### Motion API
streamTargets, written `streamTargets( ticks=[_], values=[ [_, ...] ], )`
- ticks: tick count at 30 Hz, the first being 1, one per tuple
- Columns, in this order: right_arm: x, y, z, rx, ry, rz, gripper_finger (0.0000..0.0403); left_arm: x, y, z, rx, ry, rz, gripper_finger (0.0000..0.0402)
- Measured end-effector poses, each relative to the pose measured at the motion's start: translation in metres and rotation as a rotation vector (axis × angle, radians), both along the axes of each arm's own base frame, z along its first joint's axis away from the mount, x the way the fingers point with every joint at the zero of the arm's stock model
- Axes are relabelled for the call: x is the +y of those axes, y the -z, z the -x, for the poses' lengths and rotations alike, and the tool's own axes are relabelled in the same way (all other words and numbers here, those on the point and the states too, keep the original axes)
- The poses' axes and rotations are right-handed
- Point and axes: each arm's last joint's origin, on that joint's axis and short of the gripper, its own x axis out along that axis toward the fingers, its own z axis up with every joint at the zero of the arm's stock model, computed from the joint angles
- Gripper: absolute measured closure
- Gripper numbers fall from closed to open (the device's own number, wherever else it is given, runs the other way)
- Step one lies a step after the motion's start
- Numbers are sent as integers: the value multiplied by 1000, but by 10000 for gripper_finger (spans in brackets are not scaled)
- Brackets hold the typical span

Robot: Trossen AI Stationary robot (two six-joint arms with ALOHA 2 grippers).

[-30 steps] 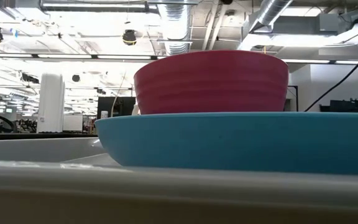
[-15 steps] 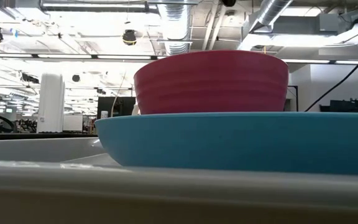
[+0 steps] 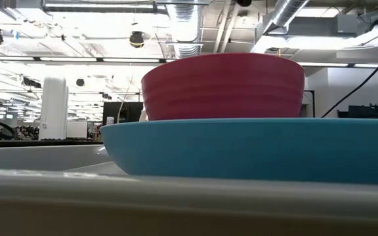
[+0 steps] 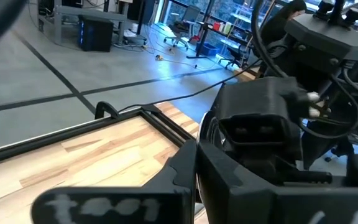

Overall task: Set up tray
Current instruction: Put the green spoon on the brown napkin

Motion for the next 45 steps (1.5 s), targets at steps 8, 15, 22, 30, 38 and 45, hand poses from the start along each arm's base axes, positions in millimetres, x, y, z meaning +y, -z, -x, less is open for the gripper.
streamTargets(
  ticks=[8,15,22,30,38,45],
  values=[
    [-6,0,-1,8,29,-20,344,0,0,0,-2,-3,0,401],
    [-5,0,-1,-5,19,22,375,0,0,0,2,-3,-2,401],
    [-5,2,-1,9,18,31,376,-1,1,0,15,34,1,399],
    [-6,3,0,76,37,-94,371,-2,4,0,65,121,2,339],
    [-10,3,13,176,84,-82,377,-3,5,1,79,135,1,286],
    [-32,-13,53,253,282,-13,366,-8,-12,23,44,136,-1,283]
  ],
)
